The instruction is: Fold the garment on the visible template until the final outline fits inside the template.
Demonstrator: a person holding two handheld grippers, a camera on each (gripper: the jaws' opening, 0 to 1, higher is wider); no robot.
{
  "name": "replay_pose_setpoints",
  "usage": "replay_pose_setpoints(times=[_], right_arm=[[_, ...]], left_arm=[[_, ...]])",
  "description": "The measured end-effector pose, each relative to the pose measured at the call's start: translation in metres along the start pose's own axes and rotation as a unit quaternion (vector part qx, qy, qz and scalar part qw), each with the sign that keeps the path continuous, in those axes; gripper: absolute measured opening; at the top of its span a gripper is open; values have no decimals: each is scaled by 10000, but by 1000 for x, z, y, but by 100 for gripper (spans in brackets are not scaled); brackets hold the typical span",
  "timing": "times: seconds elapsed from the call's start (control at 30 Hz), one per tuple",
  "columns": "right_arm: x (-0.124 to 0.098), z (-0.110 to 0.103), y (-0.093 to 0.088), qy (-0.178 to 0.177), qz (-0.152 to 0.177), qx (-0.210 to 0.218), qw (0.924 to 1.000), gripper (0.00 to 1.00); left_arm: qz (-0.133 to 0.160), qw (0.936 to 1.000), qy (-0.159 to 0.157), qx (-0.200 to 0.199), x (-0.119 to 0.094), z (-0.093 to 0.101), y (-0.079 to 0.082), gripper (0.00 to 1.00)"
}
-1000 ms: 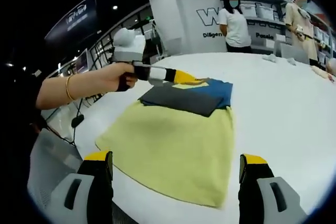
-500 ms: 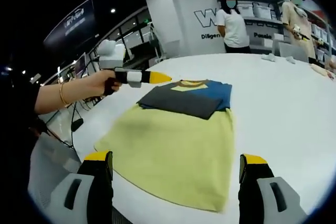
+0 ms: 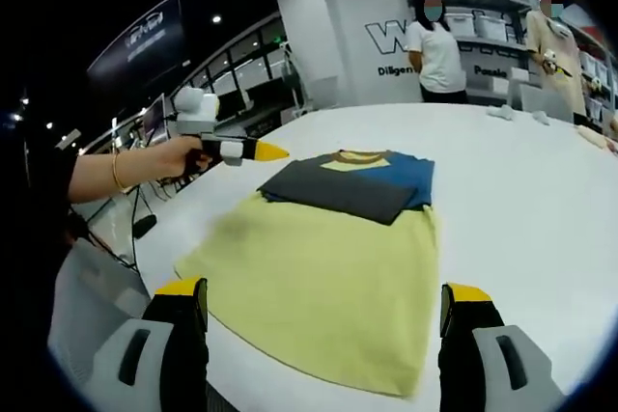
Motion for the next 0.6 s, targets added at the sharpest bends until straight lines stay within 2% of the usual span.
replay_pose_setpoints(times=[0.07, 0.17, 0.27, 0.43, 0.6], right_arm=[[0, 0, -1, -14, -43, -42, 10000, 99], [1, -2, -1, 33, -49, -48, 10000, 99], [1, -3, -2, 38, -68, -63, 10000, 99], [1, -3, -4, 40, -91, -41, 9999, 99], [2, -1, -6, 29, -157, -47, 9999, 99]], left_arm=[[16, 10000, 40, -6, -4, -5, -6, 94], [-135, 9998, 101, 81, -8, -12, -16, 91], [-96, 9999, 103, 56, -12, -18, -23, 89], [-269, 9993, 175, 176, -21, -29, -39, 77], [-316, 9991, 257, 70, -30, -37, -55, 66]])
Point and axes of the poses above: the point that each gripper's makers call its tool centre point, and the gripper's own axes: x roughly forward along the fingers, z roughly to its right, y roughly out of its top, the point moved 4 cm from there along -x, roughly backward along the fingers, and after that the axes turned 8 degrees about x, right-handed, at the moved point
